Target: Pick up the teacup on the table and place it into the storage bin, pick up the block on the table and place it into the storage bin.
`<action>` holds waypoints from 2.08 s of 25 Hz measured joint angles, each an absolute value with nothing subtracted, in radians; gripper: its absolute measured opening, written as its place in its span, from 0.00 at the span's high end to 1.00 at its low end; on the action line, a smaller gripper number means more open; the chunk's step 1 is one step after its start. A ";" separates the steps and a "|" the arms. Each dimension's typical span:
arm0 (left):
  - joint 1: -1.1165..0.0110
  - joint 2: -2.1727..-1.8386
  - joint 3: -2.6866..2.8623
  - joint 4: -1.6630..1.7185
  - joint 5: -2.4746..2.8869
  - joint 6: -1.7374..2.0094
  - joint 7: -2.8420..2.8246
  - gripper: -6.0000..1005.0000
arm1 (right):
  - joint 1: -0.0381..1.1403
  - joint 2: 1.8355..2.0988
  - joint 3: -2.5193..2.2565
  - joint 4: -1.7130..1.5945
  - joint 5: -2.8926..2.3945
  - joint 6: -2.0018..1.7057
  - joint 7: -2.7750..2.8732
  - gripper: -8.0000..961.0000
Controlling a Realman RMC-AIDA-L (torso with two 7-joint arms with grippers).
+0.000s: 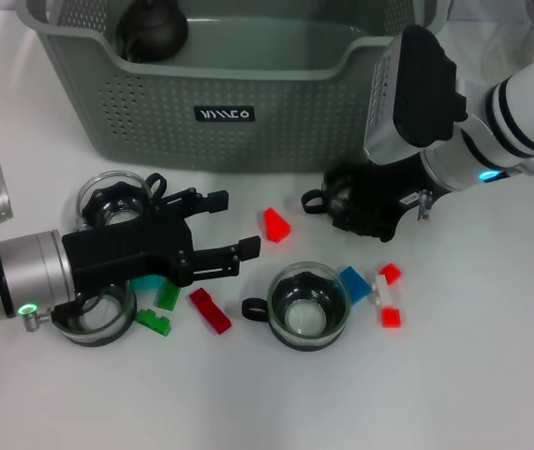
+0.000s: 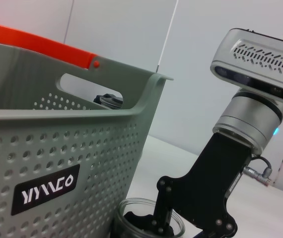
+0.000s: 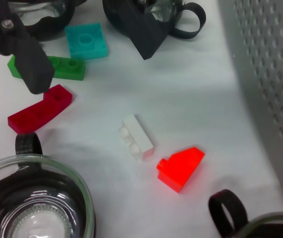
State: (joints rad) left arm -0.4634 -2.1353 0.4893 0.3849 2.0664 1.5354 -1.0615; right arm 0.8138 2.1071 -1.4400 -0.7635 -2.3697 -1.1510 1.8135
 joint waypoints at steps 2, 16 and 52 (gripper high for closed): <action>-0.463 -2.135 0.489 0.385 2.066 1.535 -1.061 0.14 | 0.813 2.107 -1.440 -0.764 -2.369 -1.154 1.818 0.69; -0.462 -2.135 0.489 0.385 2.069 1.537 -1.061 0.14 | 0.796 2.103 -1.429 -0.811 -2.367 -1.215 1.866 0.92; -0.450 -2.127 0.495 0.392 2.071 1.565 -1.062 0.14 | 0.930 1.974 -0.844 -1.071 -1.907 -1.530 2.090 0.87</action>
